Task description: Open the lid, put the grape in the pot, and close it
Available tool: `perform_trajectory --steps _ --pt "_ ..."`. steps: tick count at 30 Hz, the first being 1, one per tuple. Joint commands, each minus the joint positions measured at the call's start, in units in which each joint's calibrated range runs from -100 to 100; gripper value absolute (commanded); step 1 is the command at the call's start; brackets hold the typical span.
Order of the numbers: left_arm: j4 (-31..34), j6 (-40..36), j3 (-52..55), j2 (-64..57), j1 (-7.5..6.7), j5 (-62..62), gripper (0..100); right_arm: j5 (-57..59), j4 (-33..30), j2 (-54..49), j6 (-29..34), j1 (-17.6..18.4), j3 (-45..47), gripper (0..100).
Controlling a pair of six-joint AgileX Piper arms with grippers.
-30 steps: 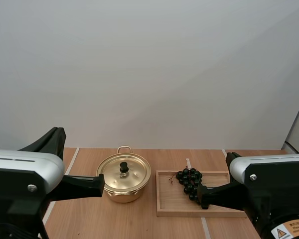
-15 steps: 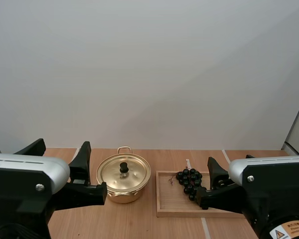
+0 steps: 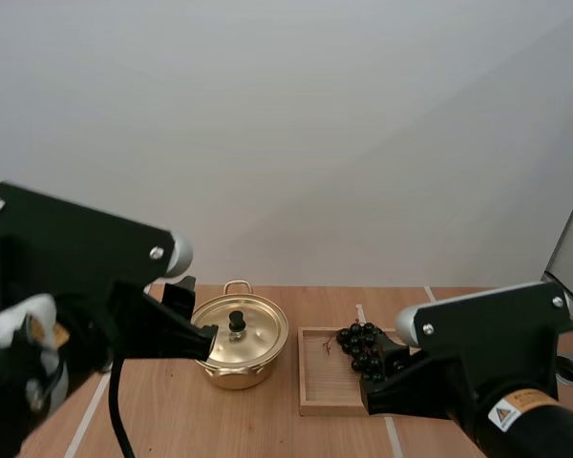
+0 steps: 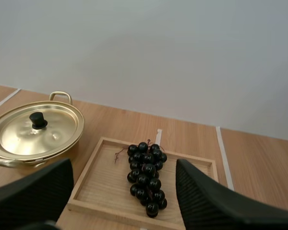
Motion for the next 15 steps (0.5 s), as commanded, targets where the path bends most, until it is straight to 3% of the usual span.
perform_trajectory --steps 1,11,15 --pt "-4.78 5.9 -5.58 8.9 0.11 7.27 100 3.18 0.24 6.26 -0.58 -0.24 -4.83 100" --pt "-12.75 16.22 -15.15 38.91 0.11 16.11 100 10.15 0.67 18.28 -0.58 -0.24 -12.96 100" --pt "-13.8 18.83 -16.77 49.73 -1.32 15.41 100 10.15 0.67 18.42 -0.58 -0.24 -12.96 100"
